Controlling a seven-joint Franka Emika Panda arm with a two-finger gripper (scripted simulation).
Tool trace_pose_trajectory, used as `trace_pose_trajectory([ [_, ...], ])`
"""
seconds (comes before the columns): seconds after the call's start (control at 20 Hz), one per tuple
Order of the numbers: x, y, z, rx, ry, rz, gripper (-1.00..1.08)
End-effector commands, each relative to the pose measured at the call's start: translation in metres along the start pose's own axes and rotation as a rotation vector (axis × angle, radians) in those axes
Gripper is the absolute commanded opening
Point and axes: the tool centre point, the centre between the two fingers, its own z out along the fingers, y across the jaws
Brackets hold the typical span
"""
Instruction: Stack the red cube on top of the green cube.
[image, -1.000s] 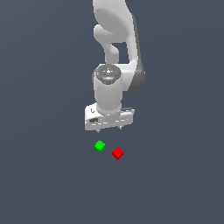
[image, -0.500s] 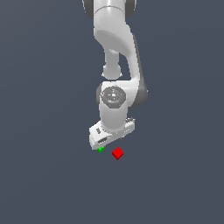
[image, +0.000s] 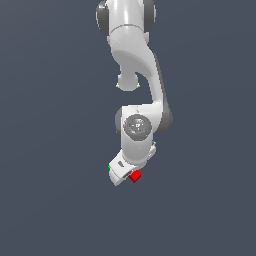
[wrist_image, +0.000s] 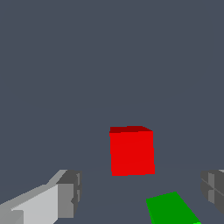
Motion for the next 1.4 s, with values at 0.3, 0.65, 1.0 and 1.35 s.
trace_pose_trajectory([
  [0.3, 0.007, -0.001, 0.006, 0.001, -0.001, -0.045, 1.00],
  [0.65, 0.007, -0.002, 0.027, 0.001, -0.001, -0.048, 1.00],
  [1.0, 0.007, -0.002, 0.057, 0.000, -0.001, -0.051, 1.00],
  [1.35, 0.008, -0.001, 0.057, 0.000, -0.001, -0.051, -1.00],
])
